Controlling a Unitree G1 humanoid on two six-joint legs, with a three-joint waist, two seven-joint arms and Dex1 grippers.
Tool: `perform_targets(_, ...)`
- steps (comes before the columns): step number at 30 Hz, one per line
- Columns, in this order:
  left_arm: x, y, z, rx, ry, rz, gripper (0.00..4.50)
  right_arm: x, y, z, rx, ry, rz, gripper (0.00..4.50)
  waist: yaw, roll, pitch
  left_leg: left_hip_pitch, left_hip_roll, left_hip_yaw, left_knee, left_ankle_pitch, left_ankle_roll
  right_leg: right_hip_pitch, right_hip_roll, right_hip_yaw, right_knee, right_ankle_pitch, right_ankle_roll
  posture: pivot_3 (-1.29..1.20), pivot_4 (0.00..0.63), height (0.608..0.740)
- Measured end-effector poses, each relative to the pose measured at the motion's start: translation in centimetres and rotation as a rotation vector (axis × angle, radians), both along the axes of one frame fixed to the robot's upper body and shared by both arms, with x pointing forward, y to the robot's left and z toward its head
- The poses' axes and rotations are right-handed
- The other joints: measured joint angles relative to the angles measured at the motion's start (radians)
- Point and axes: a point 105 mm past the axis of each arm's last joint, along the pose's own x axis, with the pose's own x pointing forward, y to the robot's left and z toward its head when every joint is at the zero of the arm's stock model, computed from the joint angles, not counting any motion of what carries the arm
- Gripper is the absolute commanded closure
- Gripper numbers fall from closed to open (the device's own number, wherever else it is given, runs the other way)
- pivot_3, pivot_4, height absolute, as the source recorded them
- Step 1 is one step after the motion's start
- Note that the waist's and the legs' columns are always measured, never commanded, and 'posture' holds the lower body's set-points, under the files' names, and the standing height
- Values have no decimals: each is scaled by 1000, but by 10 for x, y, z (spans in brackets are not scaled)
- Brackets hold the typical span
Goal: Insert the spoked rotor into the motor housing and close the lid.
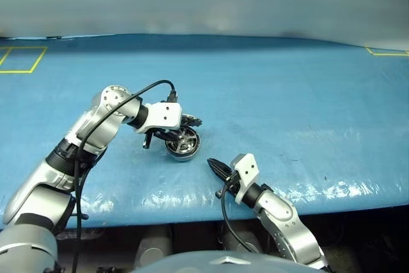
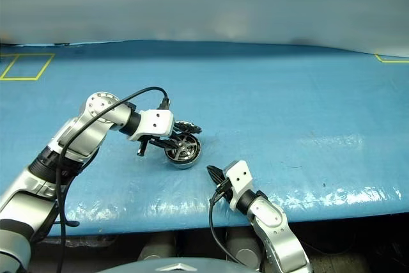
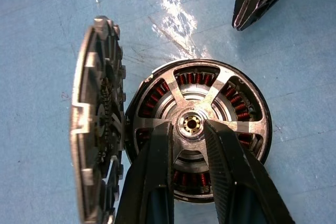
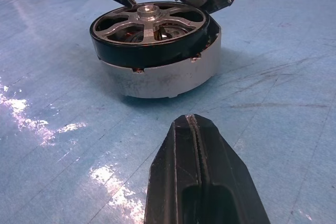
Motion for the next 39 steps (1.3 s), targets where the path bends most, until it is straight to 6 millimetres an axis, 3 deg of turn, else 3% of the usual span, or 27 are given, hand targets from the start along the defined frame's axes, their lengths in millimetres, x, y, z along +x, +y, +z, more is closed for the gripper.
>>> perform_targets(5, 1, 1, 0, 1, -7, 12, 1715, 0, 0, 0, -1, 0, 0, 4500, 0, 0, 0, 0, 0, 0, 0, 0, 0, 0, 0, 0, 0, 0, 0, 0, 150, 740)
perform_targets(24, 14, 9, -7, 60, 25, -38, 1715, -1, -1, -3, -3, 14, -11, 4500, 1, 0, 0, 0, 0, 0, 0, 0, 0, 0, 0, 0, 0, 0, 0, 0, 150, 740)
perform_targets(39, 14, 1, -13, 77, 68, -127, 1715, -2, -3, -7, -15, 24, -32, 4500, -2, 0, 0, 0, 0, 0, 0, 0, 0, 0, 0, 0, 0, 0, 0, 0, 150, 740)
